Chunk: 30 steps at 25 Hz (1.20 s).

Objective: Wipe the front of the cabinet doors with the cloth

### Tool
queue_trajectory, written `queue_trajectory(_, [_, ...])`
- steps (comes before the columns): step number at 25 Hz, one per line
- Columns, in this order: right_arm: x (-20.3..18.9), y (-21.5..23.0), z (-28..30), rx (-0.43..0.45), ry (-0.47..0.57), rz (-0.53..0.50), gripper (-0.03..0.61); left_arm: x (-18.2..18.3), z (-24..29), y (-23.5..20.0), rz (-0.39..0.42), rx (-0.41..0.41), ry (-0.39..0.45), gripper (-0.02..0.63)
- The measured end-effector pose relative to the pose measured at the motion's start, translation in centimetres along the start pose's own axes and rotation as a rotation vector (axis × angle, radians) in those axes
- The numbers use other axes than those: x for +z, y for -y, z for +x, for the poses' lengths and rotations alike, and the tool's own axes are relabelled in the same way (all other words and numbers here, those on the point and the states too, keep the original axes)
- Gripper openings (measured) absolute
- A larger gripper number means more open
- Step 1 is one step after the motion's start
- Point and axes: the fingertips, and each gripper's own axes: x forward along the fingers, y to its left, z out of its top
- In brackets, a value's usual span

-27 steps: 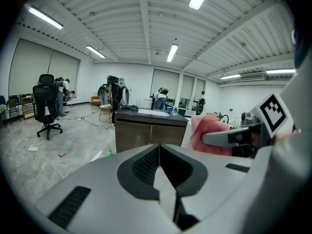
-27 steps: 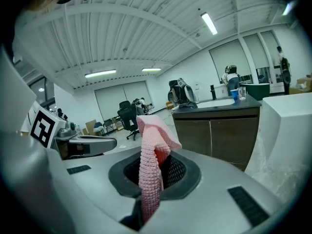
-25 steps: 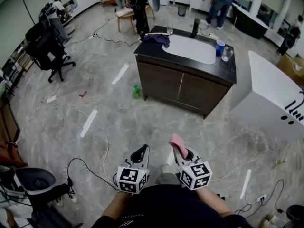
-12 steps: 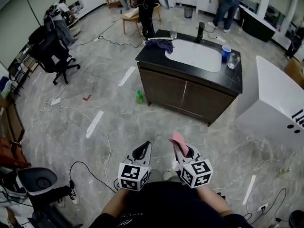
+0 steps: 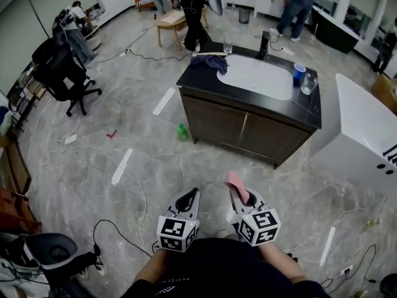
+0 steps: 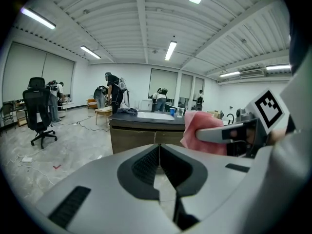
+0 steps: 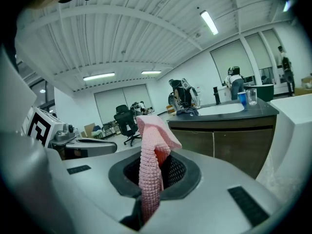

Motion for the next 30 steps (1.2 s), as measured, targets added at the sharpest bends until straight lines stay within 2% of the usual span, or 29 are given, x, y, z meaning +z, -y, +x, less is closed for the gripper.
queue_trajectory(3, [0.7, 0.2, 2.4, -0.022, 0.006, 0.036, 0.041, 1.1, 1.3, -2.2, 0.003, -0.022, 0.009, 0.012])
queue_trajectory(11, [1.6, -2.2, 9.5, -0.067, -0.015, 0.039, 0.041, 2.4, 3.3, -10.8, 0.006, -0.059, -0.02, 0.012])
queue_trajectory(22, [3.2, -5.6, 17.8, -0.165, -0.031, 0.079, 0.041, 4.4, 5.7, -20.2, 0.008, -0.159, -0.025, 0.012])
queue_trajectory(27, [3.5, -6.5, 19.7, -0.195, -0.031, 0.075, 0.041, 4.8, 7.5, -22.4, 0.016, -0.209, -0.027, 0.012])
queue_trajectory(30, [3.2, -5.4, 19.5, -0.218, -0.048, 0.086, 0.041, 4.9, 8.7, -21.8, 0.009, -0.235, -0.032, 0.012])
